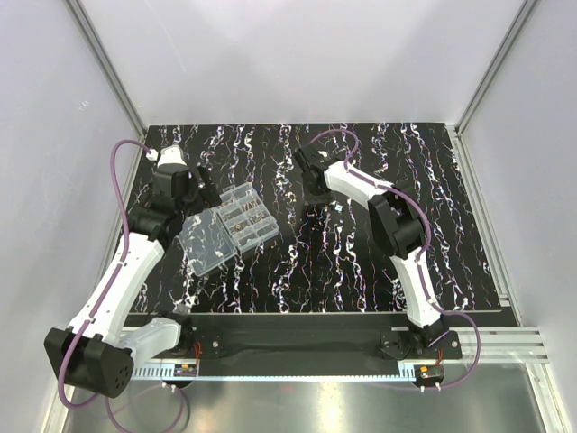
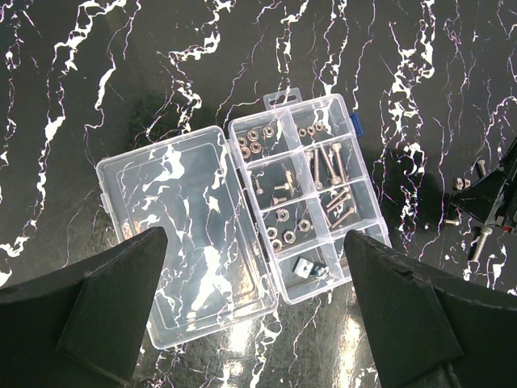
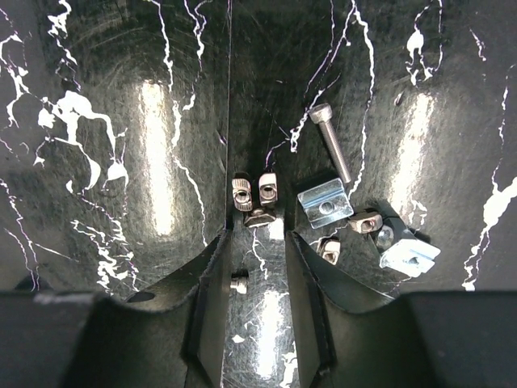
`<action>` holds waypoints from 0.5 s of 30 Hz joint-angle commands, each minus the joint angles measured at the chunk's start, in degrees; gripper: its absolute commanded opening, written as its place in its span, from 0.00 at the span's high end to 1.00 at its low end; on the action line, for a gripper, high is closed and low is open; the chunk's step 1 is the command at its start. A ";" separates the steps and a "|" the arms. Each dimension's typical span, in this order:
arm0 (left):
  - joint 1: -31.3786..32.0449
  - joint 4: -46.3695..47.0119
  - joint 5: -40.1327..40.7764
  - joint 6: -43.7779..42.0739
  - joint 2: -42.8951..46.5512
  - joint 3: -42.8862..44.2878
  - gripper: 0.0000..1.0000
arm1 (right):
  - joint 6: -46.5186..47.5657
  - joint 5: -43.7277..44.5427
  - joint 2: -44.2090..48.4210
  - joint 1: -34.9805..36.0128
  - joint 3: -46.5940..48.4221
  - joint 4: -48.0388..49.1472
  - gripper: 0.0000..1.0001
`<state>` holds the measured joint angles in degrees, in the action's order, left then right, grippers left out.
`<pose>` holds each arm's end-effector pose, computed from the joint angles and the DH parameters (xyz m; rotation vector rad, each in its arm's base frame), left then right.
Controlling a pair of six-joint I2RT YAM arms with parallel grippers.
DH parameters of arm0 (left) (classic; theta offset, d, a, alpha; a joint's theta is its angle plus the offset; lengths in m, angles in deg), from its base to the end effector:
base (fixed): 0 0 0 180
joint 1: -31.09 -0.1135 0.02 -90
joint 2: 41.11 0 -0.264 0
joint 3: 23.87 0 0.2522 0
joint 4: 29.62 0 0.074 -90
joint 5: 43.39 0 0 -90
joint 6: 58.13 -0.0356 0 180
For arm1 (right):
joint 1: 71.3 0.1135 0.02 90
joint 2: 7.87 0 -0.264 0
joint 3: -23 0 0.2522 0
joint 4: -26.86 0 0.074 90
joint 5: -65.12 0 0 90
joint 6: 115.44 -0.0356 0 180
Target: Sort the screws and nuts into containers
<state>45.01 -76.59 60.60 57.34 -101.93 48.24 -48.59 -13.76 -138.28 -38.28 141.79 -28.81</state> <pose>0.2222 -0.0462 0.3301 -0.3544 2.1460 -0.1246 0.4064 0.2559 0.1632 -0.1798 2.6968 0.0234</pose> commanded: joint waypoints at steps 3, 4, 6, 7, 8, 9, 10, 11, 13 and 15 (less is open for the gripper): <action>-0.20 1.48 1.47 -0.43 0.35 -0.43 0.01 | -0.22 1.81 -1.25 0.30 2.28 1.21 0.61; -0.20 1.48 1.47 -0.43 0.26 -0.43 0.01 | -0.13 1.81 -1.34 0.21 1.93 1.39 0.62; -0.20 1.48 1.47 -0.43 0.26 -0.43 0.01 | -0.13 1.89 -1.25 0.12 1.58 2.00 0.63; -0.20 1.48 1.47 -0.51 0.17 -0.43 0.01 | 0.04 1.98 -1.42 0.12 1.40 2.18 0.63; -0.29 1.48 1.47 -0.51 0.17 -0.43 0.01 | 0.04 1.89 -1.51 0.21 1.32 2.45 0.64; -0.29 1.48 1.56 -0.51 0.17 -0.34 0.01 | 0.13 1.98 -1.69 0.12 1.40 2.62 0.64; -0.20 1.40 1.56 -0.43 0.17 -0.43 0.01 | 0.13 1.98 -1.86 0.12 1.58 2.62 0.65; -0.20 1.40 1.56 -0.51 0.17 -0.43 0.01 | 0.30 2.07 -2.21 0.03 1.58 2.62 0.65; -0.20 1.40 1.65 -0.51 0.17 -0.34 0.01 | 0.31 2.33 -2.31 0.03 1.67 2.62 0.66; -0.29 1.40 1.65 -0.51 0.08 -0.34 0.01 | 0.31 2.33 -2.39 0.03 1.58 2.36 0.68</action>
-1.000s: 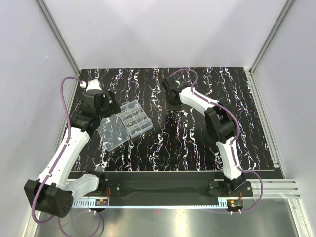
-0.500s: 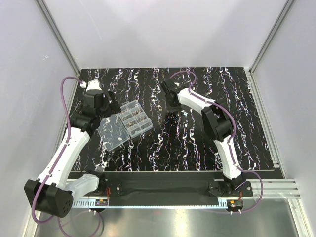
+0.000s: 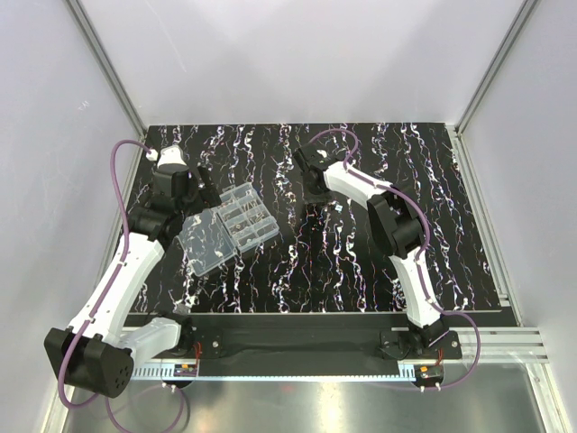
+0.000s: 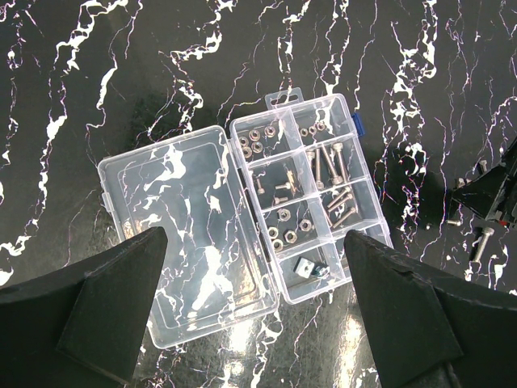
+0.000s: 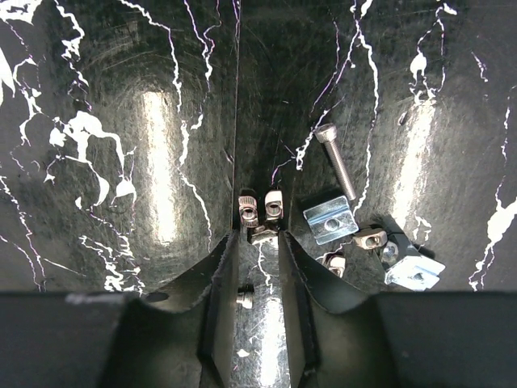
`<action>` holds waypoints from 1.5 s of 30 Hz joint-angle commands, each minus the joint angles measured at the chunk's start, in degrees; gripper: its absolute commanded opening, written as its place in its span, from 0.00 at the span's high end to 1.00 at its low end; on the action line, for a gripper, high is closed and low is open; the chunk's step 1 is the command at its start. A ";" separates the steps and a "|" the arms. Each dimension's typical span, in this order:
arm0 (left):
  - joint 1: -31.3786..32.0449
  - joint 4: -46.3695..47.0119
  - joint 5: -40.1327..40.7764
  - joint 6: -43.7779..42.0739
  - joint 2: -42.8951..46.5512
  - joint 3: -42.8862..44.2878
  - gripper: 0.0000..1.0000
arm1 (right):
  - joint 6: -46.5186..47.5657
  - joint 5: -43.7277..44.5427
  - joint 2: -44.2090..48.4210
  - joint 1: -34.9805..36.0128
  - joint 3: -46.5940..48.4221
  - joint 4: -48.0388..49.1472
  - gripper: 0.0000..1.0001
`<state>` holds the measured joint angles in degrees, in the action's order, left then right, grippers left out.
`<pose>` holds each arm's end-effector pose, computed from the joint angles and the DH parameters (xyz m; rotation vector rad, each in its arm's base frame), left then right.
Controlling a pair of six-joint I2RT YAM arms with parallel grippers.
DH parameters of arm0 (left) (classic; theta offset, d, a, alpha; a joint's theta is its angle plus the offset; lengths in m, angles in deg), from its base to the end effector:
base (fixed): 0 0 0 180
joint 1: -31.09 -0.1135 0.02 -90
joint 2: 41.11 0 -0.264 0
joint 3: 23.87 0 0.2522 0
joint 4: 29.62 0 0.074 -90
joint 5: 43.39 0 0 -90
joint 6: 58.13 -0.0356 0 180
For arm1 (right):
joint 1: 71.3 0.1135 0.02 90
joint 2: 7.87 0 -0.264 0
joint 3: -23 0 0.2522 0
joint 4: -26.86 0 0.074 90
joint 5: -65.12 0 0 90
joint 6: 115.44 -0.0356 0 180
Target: Sort the screws and nuts into containers
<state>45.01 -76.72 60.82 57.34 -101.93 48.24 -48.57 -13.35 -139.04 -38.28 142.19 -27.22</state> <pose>0.2221 -0.0460 0.3299 -0.3564 2.1470 -0.1196 0.4103 0.2582 0.1604 -0.1739 2.6751 0.0287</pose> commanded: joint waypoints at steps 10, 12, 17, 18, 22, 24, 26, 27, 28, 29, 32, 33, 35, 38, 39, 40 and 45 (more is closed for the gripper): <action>-0.38 1.61 1.25 -0.51 -0.35 -0.43 0.01 | 0.46 2.88 -2.15 -0.14 0.74 0.85 0.77; -0.29 1.53 1.25 -0.51 -0.36 -0.34 0.01 | 0.72 2.88 -2.07 -0.14 0.66 0.85 0.80; -0.46 1.70 0.90 -0.43 -0.53 -0.34 0.01 | 0.72 3.32 -1.37 -0.06 0.22 0.50 0.89; -0.46 1.70 0.81 -0.43 -0.53 -0.25 0.01 | 0.90 3.24 -1.28 -0.06 -0.04 0.41 0.89; -0.46 1.70 0.72 -0.34 -0.62 -0.43 0.01 | 0.90 3.41 -0.66 -0.14 -0.84 0.24 0.94; -0.38 1.79 0.64 -0.43 -0.53 -0.43 0.01 | 0.81 3.32 -0.31 -0.14 -0.84 -0.55 0.99; -0.46 1.70 0.64 -0.42 -0.53 -0.43 0.01 | 0.72 3.32 0.74 -0.14 -1.19 -0.99 1.00; -0.55 1.79 0.64 -0.34 -0.62 -0.43 0.01 | 0.55 3.41 1.44 -0.06 -1.97 -1.25 1.00; -0.55 1.70 0.64 -0.42 -0.53 -0.34 0.01 | 0.55 3.50 3.01 -0.14 -2.50 -1.34 1.00; -0.55 1.70 0.55 -0.43 -0.44 -0.34 0.01 | 0.29 3.59 3.99 -0.14 -3.46 -1.52 1.00; -0.55 1.79 0.37 -0.42 -0.44 -0.34 0.01 | 0.11 2.19 7.85 -0.06 -4.96 -1.08 1.00; -0.55 1.79 0.37 -0.43 -0.36 -0.34 0.01 | 0.02 -0.08 8.91 -0.06 -5.40 -0.47 1.00; -0.55 1.70 0.46 -0.34 -0.35 -0.34 0.01 | 0.02 -2.38 11.63 0.21 -6.89 1.89 1.00; -0.64 1.70 0.55 -0.43 0.00 -0.34 0.01 | 0.11 -5.28 13.49 1.43 -6.73 3.57 1.00; -0.55 1.70 0.63 -0.43 0.00 -0.43 0.01 | 0.20 -6.51 13.49 1.87 -6.20 3.58 1.00; -0.64 1.70 0.64 -0.34 0.08 -0.43 0.01 | 0.11 -6.95 13.31 2.40 -5.68 3.49 1.00; -0.55 1.62 0.72 -0.34 0.35 -0.43 0.01 | 0.46 -10.47 11.03 8.19 -1.64 3.58 1.00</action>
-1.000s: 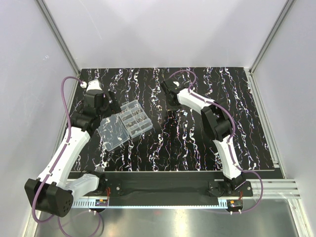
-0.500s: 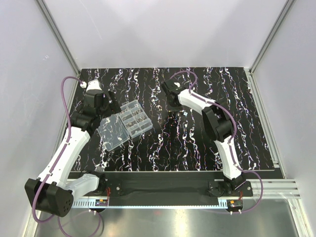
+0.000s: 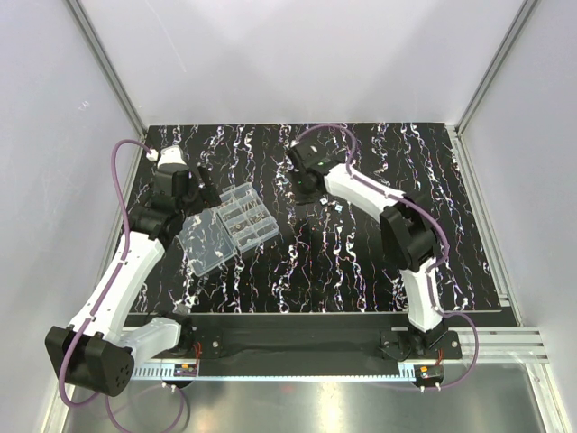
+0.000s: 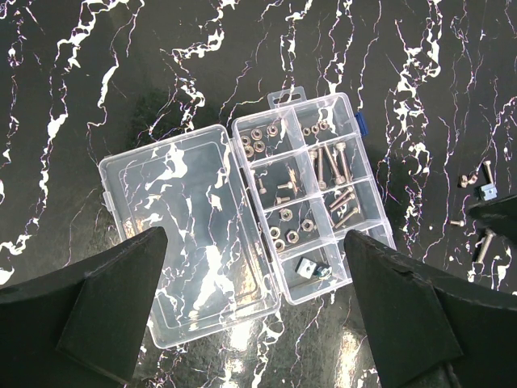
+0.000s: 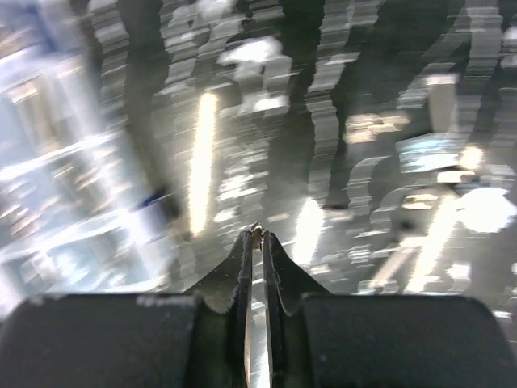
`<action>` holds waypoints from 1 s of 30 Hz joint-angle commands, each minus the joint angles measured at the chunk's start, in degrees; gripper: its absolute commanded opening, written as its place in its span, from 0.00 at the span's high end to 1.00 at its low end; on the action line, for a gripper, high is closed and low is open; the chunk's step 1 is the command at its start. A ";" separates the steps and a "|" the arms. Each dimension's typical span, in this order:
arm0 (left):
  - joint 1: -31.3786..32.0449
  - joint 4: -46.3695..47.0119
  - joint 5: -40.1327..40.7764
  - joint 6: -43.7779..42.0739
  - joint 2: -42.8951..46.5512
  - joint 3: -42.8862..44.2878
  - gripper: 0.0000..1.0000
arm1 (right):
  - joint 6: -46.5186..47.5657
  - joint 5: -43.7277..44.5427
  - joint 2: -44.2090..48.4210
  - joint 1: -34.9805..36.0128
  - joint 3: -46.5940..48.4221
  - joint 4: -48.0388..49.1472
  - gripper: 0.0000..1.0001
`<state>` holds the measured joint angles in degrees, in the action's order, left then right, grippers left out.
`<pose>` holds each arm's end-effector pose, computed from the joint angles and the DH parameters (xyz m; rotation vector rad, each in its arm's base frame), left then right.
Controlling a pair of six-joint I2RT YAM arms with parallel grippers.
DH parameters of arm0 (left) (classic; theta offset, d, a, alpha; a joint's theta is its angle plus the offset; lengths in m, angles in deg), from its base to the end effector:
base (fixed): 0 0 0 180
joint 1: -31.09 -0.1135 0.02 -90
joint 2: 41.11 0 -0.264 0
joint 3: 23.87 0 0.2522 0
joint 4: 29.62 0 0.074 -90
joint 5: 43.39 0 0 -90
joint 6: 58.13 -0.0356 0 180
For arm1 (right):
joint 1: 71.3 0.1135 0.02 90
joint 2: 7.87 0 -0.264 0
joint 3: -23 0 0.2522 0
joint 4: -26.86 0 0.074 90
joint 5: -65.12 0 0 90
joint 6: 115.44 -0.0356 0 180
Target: Sort the screws and nuts into containers
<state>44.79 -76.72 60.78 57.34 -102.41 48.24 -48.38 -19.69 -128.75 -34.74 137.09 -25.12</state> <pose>0.2240 -0.0456 0.3281 -0.3600 2.1544 -0.1147 0.3736 0.2730 0.2167 -0.2769 2.5981 0.2595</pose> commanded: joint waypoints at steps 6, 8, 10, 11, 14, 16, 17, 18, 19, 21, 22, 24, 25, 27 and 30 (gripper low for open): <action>-0.33 1.70 0.59 -0.34 1.09 -0.43 0.01 | 0.35 -8.08 -2.34 8.88 7.77 1.65 1.00; -0.42 1.79 0.59 -0.25 1.09 -0.43 0.01 | 0.35 -8.70 -2.87 9.94 8.65 1.83 1.00; -0.42 1.79 0.59 -0.34 1.09 -0.43 0.01 | 0.52 -8.79 -3.57 10.38 9.17 1.66 1.00; -0.42 1.79 0.59 -0.34 1.09 -0.43 0.01 | 0.53 -8.79 -3.83 10.46 9.35 1.48 1.00; -0.33 1.70 0.59 -0.25 1.27 -0.43 0.01 | 0.70 -8.71 -4.98 10.55 9.27 1.21 1.00; -0.42 1.79 0.59 -0.34 1.27 -0.43 0.01 | 0.79 -8.44 -5.77 10.47 9.18 1.04 1.00; -0.42 1.79 0.68 -0.34 1.18 -0.43 0.01 | 0.70 -8.09 -5.94 10.47 9.26 0.95 1.00; -0.42 1.70 0.68 -0.34 1.18 -0.43 0.01 | 0.70 -7.83 -6.21 10.47 9.35 0.69 1.00; -0.42 1.70 0.68 -0.34 1.18 -0.43 0.01 | 0.70 -7.83 -6.30 10.47 9.44 0.69 1.00; -0.42 1.79 0.68 -0.34 1.09 -0.43 0.01 | 0.70 -7.83 -6.39 10.47 9.53 0.60 0.99; -0.33 1.70 0.68 -0.42 1.09 -0.43 0.01 | 0.88 -7.83 -6.47 10.47 9.53 0.69 0.99; -0.42 1.70 0.68 -0.34 1.00 -0.43 0.01 | 0.97 -8.00 -6.65 10.47 9.79 0.43 0.96; -0.42 1.70 0.77 -0.42 1.00 -0.43 0.01 | 1.05 -8.00 -6.74 10.47 9.97 0.08 0.93; -0.33 1.70 0.77 -0.43 1.00 -0.34 0.01 | 1.05 -7.92 -6.74 10.55 10.06 -0.19 0.88; -0.33 1.70 0.77 -0.42 1.00 -0.43 0.01 | 1.23 -8.18 -6.48 10.55 9.97 -0.28 0.81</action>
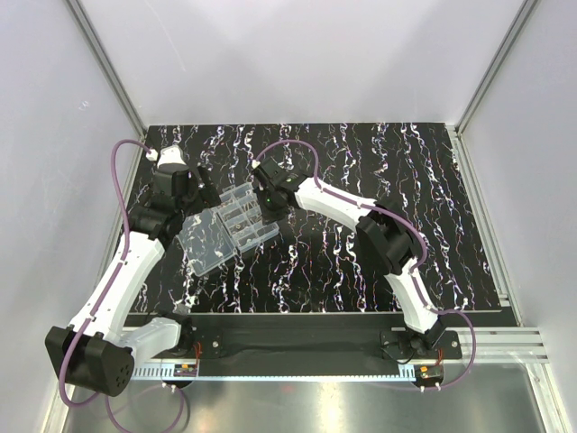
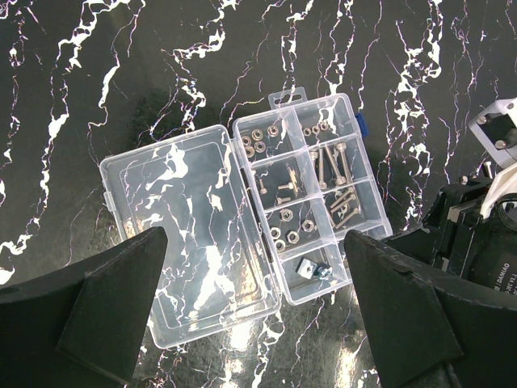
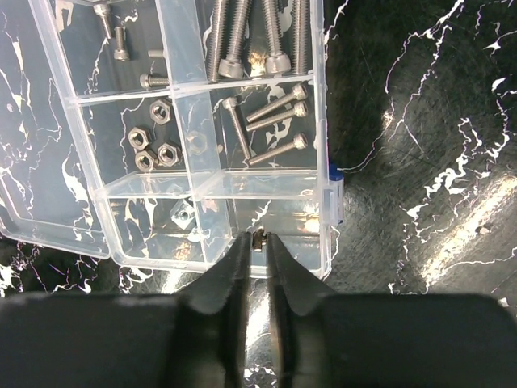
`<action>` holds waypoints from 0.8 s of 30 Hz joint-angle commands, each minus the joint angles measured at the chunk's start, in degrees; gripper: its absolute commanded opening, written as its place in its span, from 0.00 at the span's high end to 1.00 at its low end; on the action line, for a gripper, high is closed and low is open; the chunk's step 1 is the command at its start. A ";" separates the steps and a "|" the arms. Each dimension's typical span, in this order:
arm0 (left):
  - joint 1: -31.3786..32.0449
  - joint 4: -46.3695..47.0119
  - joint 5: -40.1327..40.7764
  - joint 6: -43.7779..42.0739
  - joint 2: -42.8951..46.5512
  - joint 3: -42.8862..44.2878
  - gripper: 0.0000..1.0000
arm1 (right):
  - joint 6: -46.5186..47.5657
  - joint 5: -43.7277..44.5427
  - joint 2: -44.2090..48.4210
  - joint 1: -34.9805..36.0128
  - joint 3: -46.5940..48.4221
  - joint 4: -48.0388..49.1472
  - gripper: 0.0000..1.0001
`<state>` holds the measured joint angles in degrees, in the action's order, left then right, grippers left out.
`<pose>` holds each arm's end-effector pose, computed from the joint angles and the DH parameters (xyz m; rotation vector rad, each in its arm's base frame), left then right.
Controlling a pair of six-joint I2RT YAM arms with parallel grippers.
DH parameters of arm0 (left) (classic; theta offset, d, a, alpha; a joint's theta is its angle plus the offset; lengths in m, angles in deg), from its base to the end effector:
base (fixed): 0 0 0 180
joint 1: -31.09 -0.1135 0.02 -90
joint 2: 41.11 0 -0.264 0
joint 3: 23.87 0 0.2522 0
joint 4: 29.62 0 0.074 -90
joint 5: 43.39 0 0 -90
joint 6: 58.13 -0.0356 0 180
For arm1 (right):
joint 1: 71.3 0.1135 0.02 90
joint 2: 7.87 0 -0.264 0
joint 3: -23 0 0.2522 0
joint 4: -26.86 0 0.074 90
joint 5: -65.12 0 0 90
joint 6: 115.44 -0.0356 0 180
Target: Sort the screws and nuts into containers
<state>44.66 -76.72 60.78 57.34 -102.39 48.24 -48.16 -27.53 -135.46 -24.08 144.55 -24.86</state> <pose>0.2240 -0.0451 0.3282 -0.3624 2.1537 -0.1136 0.3318 0.3610 0.2035 -0.5826 2.5993 0.4917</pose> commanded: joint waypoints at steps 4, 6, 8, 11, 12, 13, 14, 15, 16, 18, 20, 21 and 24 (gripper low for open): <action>-0.29 1.79 0.68 -0.42 0.90 -0.43 0.01 | 1.27 -0.16 1.03 -0.11 2.17 -0.63 0.67; -0.20 1.70 0.68 -0.43 0.98 -0.43 0.01 | 1.45 0.19 1.55 -0.11 1.99 -0.54 0.65; -0.29 1.70 0.59 -0.34 1.07 -0.43 0.01 | 2.15 1.24 2.25 -0.11 2.16 -0.98 0.59; -0.29 1.79 0.50 -0.34 1.07 -0.34 0.01 | 2.68 3.69 2.96 -0.37 3.30 -2.73 0.57; -0.29 1.70 0.50 -0.34 1.07 -0.43 0.01 | 2.33 4.41 3.83 -0.81 3.31 -3.17 0.56; -0.29 1.70 0.33 -0.34 1.07 -0.43 0.01 | 1.89 5.20 4.36 -1.25 3.13 -3.35 0.56; -0.29 1.79 0.24 -0.34 1.16 -0.43 0.01 | 1.46 6.77 4.89 -1.86 2.87 -3.53 0.56; -0.29 1.79 0.24 -0.34 1.25 -0.43 0.01 | 0.84 7.31 6.03 -3.52 2.43 -3.70 0.55; -0.29 1.79 0.15 -0.25 1.25 -0.43 0.01 | -0.73 8.01 6.65 -4.50 1.21 -3.88 0.55; -0.20 1.79 0.06 -0.34 1.25 -0.43 0.01 | -3.28 9.25 8.48 -8.09 -0.73 -3.80 0.55; -0.29 1.88 -0.02 -0.34 1.33 -0.43 0.01 | -4.00 9.42 10.68 -10.39 -5.55 -1.87 0.55; -0.20 1.88 -0.11 -0.34 1.25 -0.43 0.01 | -3.22 9.60 11.22 -11.27 -9.05 0.32 0.54; -0.29 1.96 -0.20 -0.34 1.25 -0.52 0.01 | -0.58 9.77 12.01 -13.91 -13.12 2.97 0.53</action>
<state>44.63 -76.70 60.74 57.34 -102.35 48.24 -49.66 -20.17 -126.28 -36.51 134.69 -25.14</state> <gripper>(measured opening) 0.988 0.467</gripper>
